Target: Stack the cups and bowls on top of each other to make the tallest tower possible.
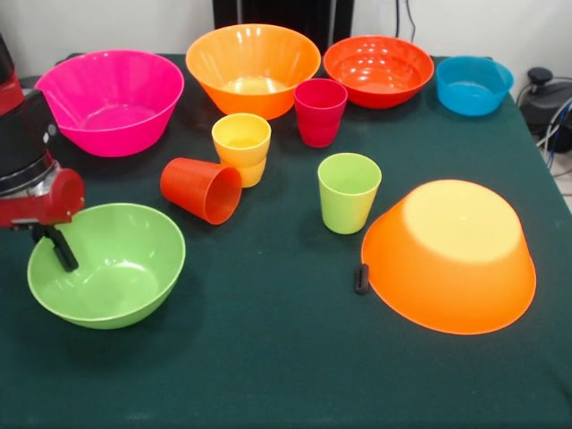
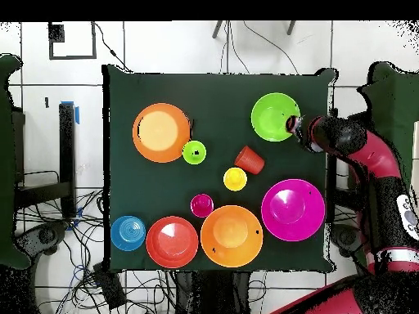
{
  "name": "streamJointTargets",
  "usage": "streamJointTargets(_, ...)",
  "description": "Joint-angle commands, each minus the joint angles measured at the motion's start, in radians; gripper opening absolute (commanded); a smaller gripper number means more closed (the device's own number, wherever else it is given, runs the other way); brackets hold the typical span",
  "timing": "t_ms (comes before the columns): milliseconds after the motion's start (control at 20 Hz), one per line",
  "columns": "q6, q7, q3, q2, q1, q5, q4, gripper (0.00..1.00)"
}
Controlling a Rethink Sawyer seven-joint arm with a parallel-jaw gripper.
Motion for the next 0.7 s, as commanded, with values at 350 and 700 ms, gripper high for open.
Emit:
streamJointTargets(350, -0.060, 0.032, -0.076, -0.301, 0.042, -0.039, 0.320, 0.00)
streamJointTargets(700, -0.043, 0.058, -0.087, -0.333, 0.052, -0.024, 0.351, 0.00)
